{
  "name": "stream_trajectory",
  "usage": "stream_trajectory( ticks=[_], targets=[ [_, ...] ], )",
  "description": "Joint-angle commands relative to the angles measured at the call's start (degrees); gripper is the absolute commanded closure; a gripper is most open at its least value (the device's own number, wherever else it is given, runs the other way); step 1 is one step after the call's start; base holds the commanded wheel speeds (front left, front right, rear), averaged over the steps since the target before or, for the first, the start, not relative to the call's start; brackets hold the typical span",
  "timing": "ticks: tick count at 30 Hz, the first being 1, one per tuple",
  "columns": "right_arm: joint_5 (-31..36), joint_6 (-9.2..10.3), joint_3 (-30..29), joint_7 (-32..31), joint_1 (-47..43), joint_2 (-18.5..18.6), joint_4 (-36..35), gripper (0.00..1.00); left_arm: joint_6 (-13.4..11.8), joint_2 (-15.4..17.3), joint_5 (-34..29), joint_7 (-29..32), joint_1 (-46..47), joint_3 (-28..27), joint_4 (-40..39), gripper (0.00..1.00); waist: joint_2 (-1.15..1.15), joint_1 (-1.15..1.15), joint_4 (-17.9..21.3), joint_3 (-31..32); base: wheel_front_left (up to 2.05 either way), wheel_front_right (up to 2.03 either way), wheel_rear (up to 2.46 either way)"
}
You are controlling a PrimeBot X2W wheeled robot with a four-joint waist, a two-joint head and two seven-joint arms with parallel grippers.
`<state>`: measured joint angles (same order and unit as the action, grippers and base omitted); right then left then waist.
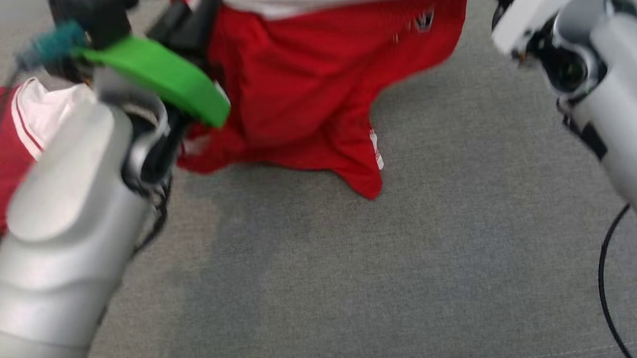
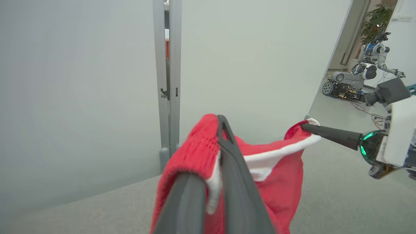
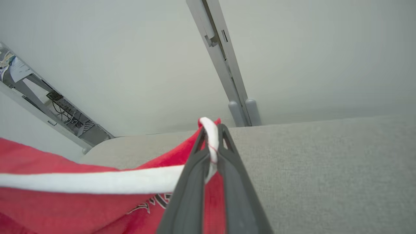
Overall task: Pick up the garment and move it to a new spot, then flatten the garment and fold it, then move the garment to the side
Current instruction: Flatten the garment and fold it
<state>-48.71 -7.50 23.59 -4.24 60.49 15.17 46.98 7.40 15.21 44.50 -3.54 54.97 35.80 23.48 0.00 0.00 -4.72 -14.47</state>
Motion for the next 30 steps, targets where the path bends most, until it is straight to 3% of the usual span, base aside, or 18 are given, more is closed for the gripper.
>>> stream_trajectory(
  ticks=[1, 5, 10, 16, 25, 30],
  targets=[
    [0.7, 0.02, -0.6, -0.4, 5.0, -0.3, 1.1, 1.0, 0.1, -0.1, 0.6, 0.3, 5.3, -0.6, 1.5, 1.0, 0.0, 0.0, 1.7, -6.9, 0.0, 0.0, 0.0],
    [1.2, 0.02, -3.9, -0.5, 18.9, -2.5, 6.1, 1.0, 0.1, 0.4, 1.0, 1.1, 19.6, -1.2, 7.2, 1.0, 0.0, 0.0, 3.7, -11.2, 0.0, 0.0, 0.0],
    [2.7, 0.02, -8.7, 3.2, 33.2, -3.7, 14.0, 1.0, 0.1, -0.7, -0.6, -0.8, 34.8, 2.1, 11.6, 1.0, 0.0, 0.0, 4.9, -13.2, 0.0, 0.0, 0.0],
    [2.2, 0.02, -12.2, 7.0, 41.1, -5.5, 19.5, 1.0, 0.1, -3.6, 1.9, -6.2, 43.9, 3.2, 15.4, 1.0, 0.0, 0.0, 5.3, -13.7, 0.0, 0.0, 0.0],
    [-1.6, 0.01, -9.7, 3.1, 28.7, -5.8, 16.9, 1.0, 0.0, -1.3, 7.1, -10.6, 31.3, 10.4, 13.3, 1.0, 0.0, 0.0, 5.3, -14.3, 0.0, 0.0, 0.0],
    [-5.6, 0.01, -8.0, 0.9, 15.6, -4.8, 12.2, 1.0, -0.2, 0.2, 7.2, -11.7, 17.5, 9.3, 9.6, 1.0, 0.0, 0.0, 5.0, -12.1, 0.0, 0.0, 0.0]
  ],
)
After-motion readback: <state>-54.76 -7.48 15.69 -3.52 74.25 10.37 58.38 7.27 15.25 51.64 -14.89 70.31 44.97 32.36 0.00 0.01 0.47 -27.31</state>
